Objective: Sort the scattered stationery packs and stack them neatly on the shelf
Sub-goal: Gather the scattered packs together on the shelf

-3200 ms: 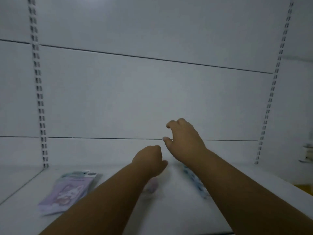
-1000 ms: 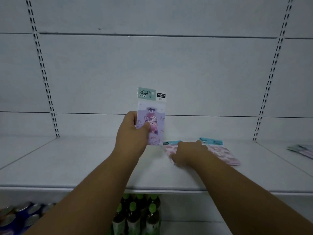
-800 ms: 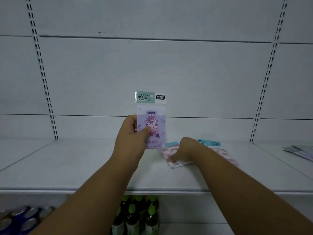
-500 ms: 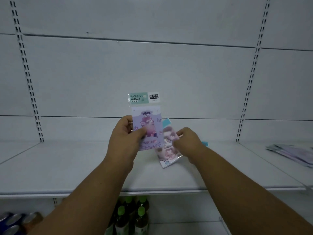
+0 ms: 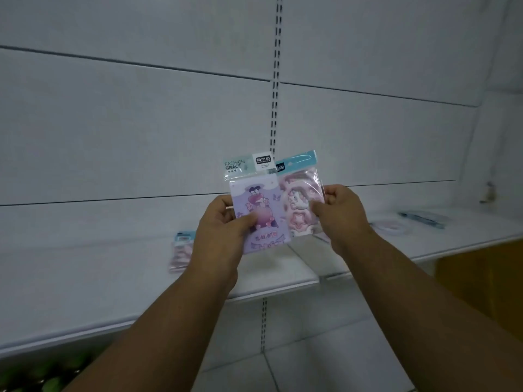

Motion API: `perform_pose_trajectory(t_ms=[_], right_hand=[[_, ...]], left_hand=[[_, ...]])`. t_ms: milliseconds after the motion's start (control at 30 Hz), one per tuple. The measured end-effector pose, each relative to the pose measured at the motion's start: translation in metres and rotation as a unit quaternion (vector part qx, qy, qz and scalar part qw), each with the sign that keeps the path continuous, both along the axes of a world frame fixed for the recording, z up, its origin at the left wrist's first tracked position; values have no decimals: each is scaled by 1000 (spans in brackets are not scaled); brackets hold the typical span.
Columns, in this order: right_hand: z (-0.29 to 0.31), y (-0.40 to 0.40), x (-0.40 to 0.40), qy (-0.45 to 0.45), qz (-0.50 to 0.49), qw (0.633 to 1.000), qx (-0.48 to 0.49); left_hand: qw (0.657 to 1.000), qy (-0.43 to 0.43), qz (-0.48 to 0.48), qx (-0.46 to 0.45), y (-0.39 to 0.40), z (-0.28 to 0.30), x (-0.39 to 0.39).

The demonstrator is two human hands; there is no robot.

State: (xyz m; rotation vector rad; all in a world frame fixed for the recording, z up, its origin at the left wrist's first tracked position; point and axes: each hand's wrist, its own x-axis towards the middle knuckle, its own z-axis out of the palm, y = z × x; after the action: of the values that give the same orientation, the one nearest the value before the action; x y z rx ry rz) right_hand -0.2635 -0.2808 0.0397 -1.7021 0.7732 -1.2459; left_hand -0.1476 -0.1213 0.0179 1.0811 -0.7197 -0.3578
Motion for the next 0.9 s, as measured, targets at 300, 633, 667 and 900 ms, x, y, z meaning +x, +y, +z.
perform_pose_trajectory(t_ms=[300, 633, 667, 900], right_hand=[[7, -137, -138, -11, -25, 1000, 11], [-1, -212, -143, -25, -4, 999, 23], [-1, -215, -136, -21, 4, 999, 24], [-5, -236, -98, -24, 62, 997, 32]], left_hand=[[999, -13, 10, 45, -146, 3, -110], [971, -17, 54, 232, -243, -9, -68], [967, -20, 50, 249, -252, -11, -61], [918, -66, 74, 385, -292, -31, -27]])
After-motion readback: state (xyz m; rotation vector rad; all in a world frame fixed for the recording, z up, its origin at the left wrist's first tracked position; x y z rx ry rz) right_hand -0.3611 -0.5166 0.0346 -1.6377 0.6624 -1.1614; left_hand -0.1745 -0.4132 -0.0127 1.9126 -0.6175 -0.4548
